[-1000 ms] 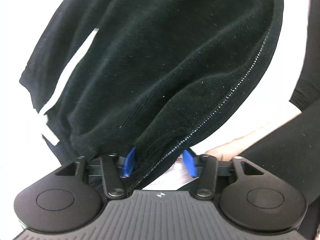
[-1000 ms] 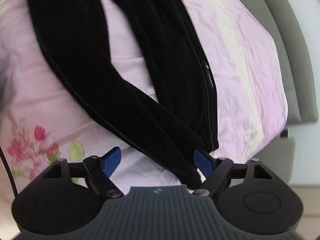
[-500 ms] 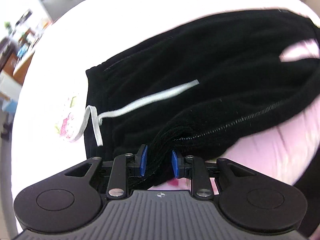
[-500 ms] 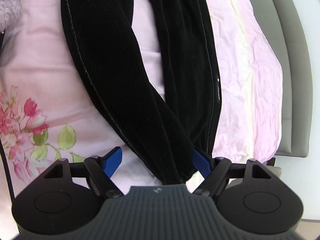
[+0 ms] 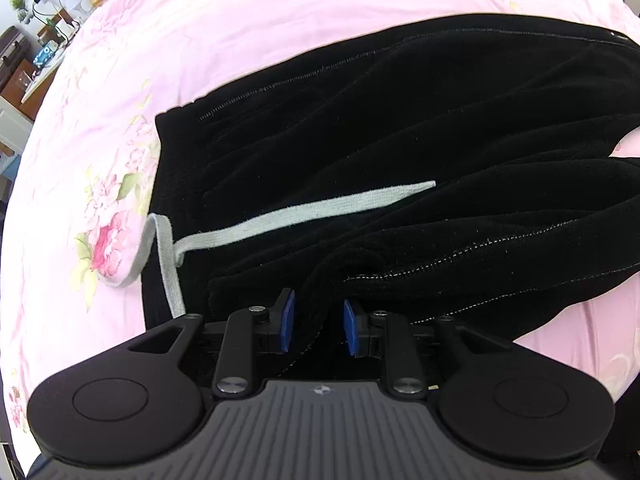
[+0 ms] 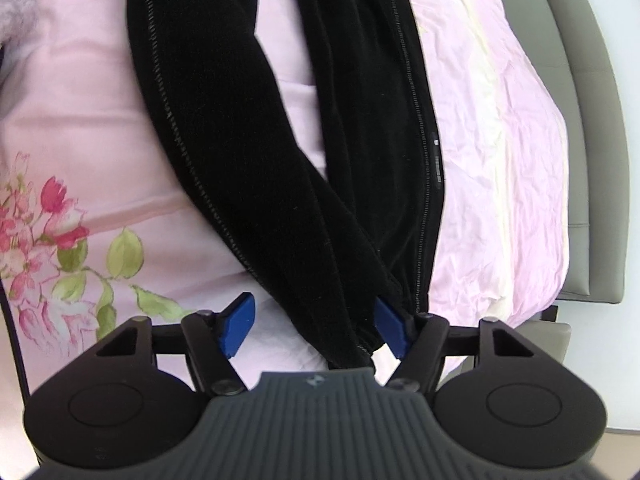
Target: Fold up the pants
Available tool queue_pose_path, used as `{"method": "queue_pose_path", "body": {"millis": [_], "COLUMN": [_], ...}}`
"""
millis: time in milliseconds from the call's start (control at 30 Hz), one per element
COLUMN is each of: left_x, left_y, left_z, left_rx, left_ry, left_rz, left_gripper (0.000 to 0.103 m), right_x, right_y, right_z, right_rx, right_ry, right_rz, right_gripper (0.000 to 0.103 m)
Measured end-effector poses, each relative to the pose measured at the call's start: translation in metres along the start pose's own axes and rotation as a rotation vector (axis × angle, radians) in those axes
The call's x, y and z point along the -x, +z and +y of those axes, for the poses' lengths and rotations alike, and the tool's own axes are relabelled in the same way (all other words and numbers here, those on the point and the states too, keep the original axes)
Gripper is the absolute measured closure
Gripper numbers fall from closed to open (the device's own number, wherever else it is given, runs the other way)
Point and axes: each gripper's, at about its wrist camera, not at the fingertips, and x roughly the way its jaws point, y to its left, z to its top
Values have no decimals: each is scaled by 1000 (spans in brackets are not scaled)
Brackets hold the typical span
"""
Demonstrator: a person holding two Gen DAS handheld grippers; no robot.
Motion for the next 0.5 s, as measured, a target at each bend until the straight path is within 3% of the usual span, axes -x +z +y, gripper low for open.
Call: {"method": "queue_pose_path", "body": {"millis": [200,233,300,433,500], "left_x": [0,3,11,19,19], "left_y": [-1,-3,-13,-42,-57], "left_z": [0,1,-1,-11,-17], "left_rx": [-95,-129,-245,-467,-572], "left_ry": [-32,-39,-45,-37,-34], "left_rz": [14,11,-3,4,23], "left_gripper": [72,67,62,40,35], "right_x": [-19,-20,-26,-36,-39], "right_y": [2,3,4,3,2], "right_z": [-1,-2,-1,1,-1], "right_rx": [20,14,20,37,14], "right_ry": [37,47,70,67,64], "right_rz": [-7,-7,-1,20,29], "right_gripper": [50,52,55,55,55]}}
